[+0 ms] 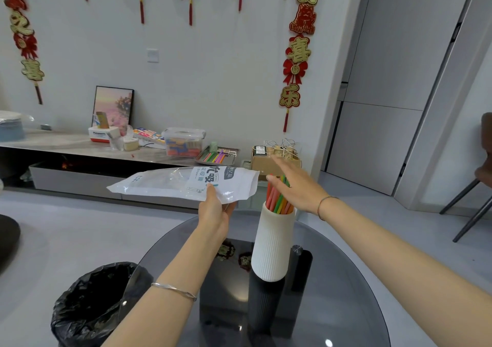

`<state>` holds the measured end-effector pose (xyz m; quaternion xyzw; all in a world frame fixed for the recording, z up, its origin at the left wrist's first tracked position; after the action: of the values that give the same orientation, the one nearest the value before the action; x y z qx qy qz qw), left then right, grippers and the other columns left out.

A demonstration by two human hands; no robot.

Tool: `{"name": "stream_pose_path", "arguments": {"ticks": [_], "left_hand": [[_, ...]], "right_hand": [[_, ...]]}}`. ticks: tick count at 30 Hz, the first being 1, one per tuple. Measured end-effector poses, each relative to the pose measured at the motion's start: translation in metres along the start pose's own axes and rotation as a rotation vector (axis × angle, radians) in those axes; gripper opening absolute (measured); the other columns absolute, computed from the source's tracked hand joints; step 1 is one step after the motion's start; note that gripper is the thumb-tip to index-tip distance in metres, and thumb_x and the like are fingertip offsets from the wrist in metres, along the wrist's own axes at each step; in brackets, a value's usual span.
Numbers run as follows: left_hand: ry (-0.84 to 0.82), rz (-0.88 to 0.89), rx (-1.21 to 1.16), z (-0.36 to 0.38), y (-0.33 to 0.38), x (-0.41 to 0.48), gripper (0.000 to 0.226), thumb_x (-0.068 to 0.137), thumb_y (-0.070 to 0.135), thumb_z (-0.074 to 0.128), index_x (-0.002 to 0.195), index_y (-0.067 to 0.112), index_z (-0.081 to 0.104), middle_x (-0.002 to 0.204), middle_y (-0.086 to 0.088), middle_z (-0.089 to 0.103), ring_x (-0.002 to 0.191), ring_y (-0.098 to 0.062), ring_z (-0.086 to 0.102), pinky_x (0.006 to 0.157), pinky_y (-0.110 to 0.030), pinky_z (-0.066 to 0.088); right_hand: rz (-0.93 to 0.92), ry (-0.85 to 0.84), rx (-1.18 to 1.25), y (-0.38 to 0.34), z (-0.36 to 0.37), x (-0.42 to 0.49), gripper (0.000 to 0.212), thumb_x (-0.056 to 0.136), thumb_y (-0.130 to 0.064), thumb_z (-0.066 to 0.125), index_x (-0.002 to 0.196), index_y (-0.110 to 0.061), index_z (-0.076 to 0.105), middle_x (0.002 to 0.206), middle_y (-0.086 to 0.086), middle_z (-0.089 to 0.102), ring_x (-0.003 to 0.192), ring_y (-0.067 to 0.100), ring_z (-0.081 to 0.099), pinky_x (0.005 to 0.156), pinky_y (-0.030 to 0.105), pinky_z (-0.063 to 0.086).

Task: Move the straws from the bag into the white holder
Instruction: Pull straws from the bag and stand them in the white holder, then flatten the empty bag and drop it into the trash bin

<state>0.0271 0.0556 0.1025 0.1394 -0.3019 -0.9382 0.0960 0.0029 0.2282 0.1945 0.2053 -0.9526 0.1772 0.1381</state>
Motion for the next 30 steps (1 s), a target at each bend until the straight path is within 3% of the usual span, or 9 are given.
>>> {"name": "stream_pose_path", "arguments": {"ticks": [5, 7, 11, 13, 17, 22, 26, 28, 30], "left_hand": [[-0.03, -0.01, 0.025, 0.005, -0.001, -0.005, 0.023, 0.098, 0.028, 0.046, 0.118, 0.017, 0.05, 0.087, -0.001, 0.066, 0.077, -0.016, 0.064, 0.066, -0.029, 0.054], [-0.041, -0.007, 0.03, 0.006, 0.003, -0.008, 0.023, 0.099, 0.027, 0.045, 0.12, 0.018, 0.049, 0.087, 0.0, 0.066, 0.077, -0.016, 0.065, 0.065, -0.029, 0.054], [-0.067, 0.039, 0.025, 0.005, 0.018, -0.01, 0.022, 0.101, 0.028, 0.041, 0.118, 0.019, 0.05, 0.09, 0.002, 0.067, 0.079, -0.014, 0.065, 0.052, -0.023, 0.055], [-0.099, 0.065, 0.035, 0.007, 0.027, -0.013, 0.022, 0.101, 0.03, 0.039, 0.105, 0.018, 0.056, 0.087, 0.004, 0.069, 0.079, -0.013, 0.066, 0.055, -0.023, 0.055], [-0.152, 0.138, 0.144, 0.002, 0.039, -0.014, 0.03, 0.101, 0.038, 0.034, 0.088, 0.026, 0.058, 0.081, 0.007, 0.072, 0.081, -0.011, 0.067, 0.069, -0.025, 0.054], [-0.306, 0.022, 0.596, -0.012, 0.034, -0.012, 0.053, 0.097, 0.054, 0.026, 0.106, 0.018, 0.064, 0.101, -0.004, 0.073, 0.098, -0.019, 0.068, 0.091, -0.036, 0.053], [-0.596, -0.306, 1.155, -0.027, 0.021, -0.034, 0.073, 0.09, 0.066, 0.027, 0.107, 0.01, 0.07, 0.108, -0.01, 0.073, 0.093, -0.022, 0.071, 0.074, -0.031, 0.059], [-0.703, -0.153, 1.179, -0.009, 0.048, -0.043, 0.059, 0.091, 0.061, 0.036, 0.086, 0.018, 0.076, 0.09, -0.006, 0.077, 0.071, -0.014, 0.072, 0.058, -0.022, 0.056], [-0.637, 0.238, 0.954, 0.019, 0.103, -0.045, 0.044, 0.092, 0.049, 0.048, 0.068, 0.023, 0.073, 0.07, 0.001, 0.072, 0.053, -0.006, 0.064, 0.048, -0.016, 0.049]], "right_hand": [[0.008, -0.068, -0.037, -0.008, 0.018, -0.007, 0.06, 0.097, -0.049, 0.025, 0.149, -0.023, 0.015, 0.158, -0.002, 0.016, 0.146, 0.018, 0.009, 0.118, 0.04, 0.01], [-0.044, 0.09, -0.03, -0.02, 0.003, -0.012, 0.055, 0.098, -0.045, 0.028, 0.147, -0.019, 0.024, 0.155, 0.0, 0.025, 0.145, 0.017, 0.014, 0.117, 0.035, 0.009], [-0.099, 0.516, 0.326, -0.057, -0.03, -0.041, 0.03, 0.091, -0.05, 0.041, 0.098, -0.024, 0.054, 0.092, -0.008, 0.06, 0.089, 0.012, 0.055, 0.084, 0.028, 0.041], [0.096, 0.361, 0.579, -0.063, -0.008, -0.04, 0.045, 0.083, -0.066, 0.039, 0.077, -0.023, 0.049, 0.069, -0.011, 0.053, 0.066, 0.013, 0.052, 0.073, 0.037, 0.044], [0.41, -0.045, 0.939, -0.07, 0.042, -0.035, 0.048, 0.083, -0.058, 0.053, 0.086, -0.01, 0.06, 0.069, 0.0, 0.063, 0.049, 0.012, 0.058, 0.047, 0.023, 0.041], [0.352, -0.022, 1.137, -0.081, 0.052, -0.024, 0.017, 0.087, -0.026, 0.064, 0.086, -0.008, 0.064, 0.075, 0.003, 0.068, 0.05, 0.008, 0.067, 0.041, 0.016, 0.049], [0.27, 0.243, 0.912, -0.066, 0.017, -0.015, 0.015, 0.089, -0.018, 0.061, 0.078, -0.008, 0.065, 0.074, 0.006, 0.067, 0.057, 0.013, 0.064, 0.052, 0.025, 0.057], [0.227, 0.327, 0.834, -0.059, -0.003, -0.012, 0.015, 0.088, -0.017, 0.062, 0.083, -0.004, 0.068, 0.078, 0.01, 0.068, 0.064, 0.015, 0.061, 0.06, 0.03, 0.058], [0.167, 0.359, 0.841, -0.062, -0.018, -0.008, 0.015, 0.087, -0.017, 0.064, 0.086, -0.004, 0.07, 0.079, 0.007, 0.069, 0.064, 0.011, 0.062, 0.057, 0.021, 0.057]]}}
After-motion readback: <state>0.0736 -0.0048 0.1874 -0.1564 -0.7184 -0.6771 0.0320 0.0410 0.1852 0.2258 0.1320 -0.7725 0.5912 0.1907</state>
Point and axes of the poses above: each hand's wrist, its own x-axis towards the middle knuckle, its own z-axis out of the palm, y = z × x, the point moved 9 cm from there along x, towards the middle knuckle
